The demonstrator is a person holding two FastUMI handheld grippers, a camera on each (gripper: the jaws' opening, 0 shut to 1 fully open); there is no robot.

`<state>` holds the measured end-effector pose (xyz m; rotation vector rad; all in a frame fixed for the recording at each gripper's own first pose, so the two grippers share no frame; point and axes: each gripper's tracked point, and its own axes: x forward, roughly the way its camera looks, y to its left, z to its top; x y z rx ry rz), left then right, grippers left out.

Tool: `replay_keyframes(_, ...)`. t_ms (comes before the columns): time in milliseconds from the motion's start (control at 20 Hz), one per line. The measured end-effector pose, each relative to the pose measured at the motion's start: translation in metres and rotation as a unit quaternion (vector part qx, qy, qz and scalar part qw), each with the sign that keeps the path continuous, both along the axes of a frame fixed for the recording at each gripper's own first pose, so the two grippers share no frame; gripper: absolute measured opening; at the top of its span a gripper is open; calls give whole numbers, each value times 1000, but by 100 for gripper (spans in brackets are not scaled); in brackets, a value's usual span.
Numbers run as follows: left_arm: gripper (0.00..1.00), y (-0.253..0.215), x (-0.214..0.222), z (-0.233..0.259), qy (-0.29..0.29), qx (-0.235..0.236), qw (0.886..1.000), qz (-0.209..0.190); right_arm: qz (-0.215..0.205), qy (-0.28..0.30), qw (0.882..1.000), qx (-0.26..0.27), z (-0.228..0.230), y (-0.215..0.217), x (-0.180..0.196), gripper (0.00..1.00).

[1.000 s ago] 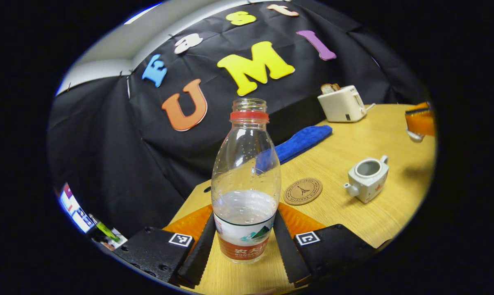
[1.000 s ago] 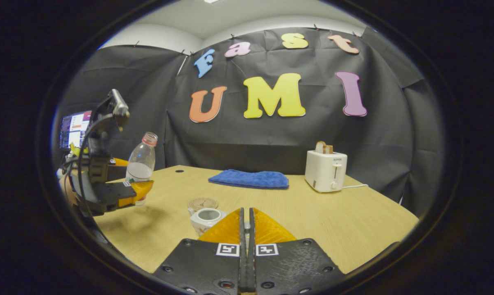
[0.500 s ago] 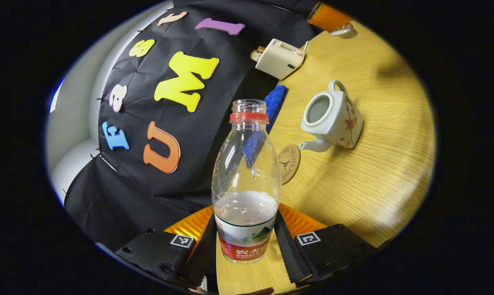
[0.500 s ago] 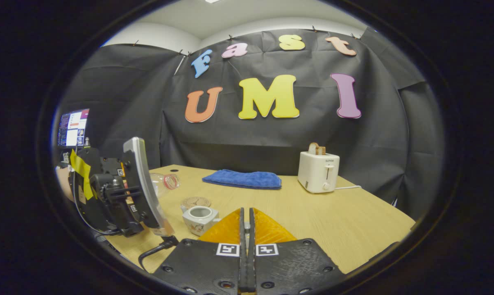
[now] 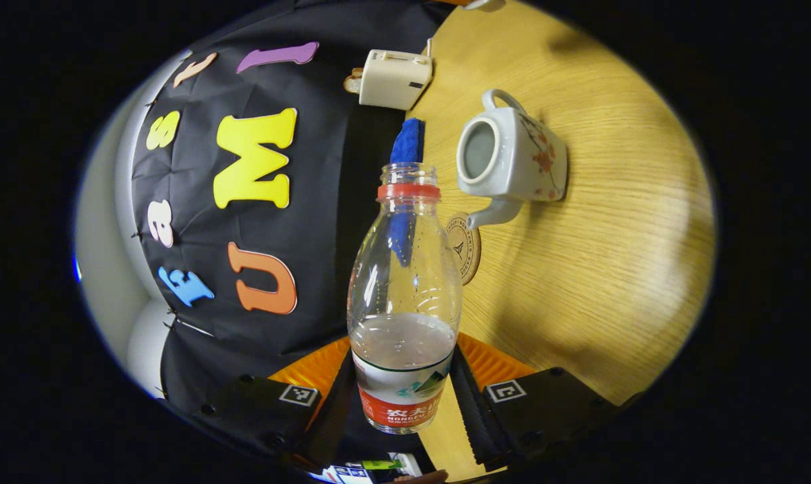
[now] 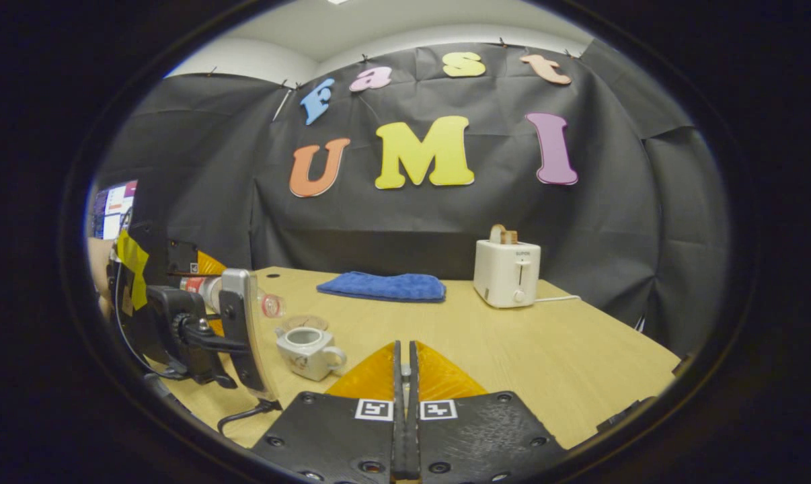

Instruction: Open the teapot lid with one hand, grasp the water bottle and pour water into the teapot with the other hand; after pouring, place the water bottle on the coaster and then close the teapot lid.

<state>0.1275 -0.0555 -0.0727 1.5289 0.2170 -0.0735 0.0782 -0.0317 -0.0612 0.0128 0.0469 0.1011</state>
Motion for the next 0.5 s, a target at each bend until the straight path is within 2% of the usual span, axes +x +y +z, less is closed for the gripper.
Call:
replay_keyframes(150, 76, -1, -1, 5, 6, 50, 999, -7, 0, 0, 1000, 3, 1, -3, -3, 0)
replay_keyframes(500, 76, -10, -5, 18, 6, 129, 991, -14, -2, -2, 1000, 8, 2, -10, -5, 0)
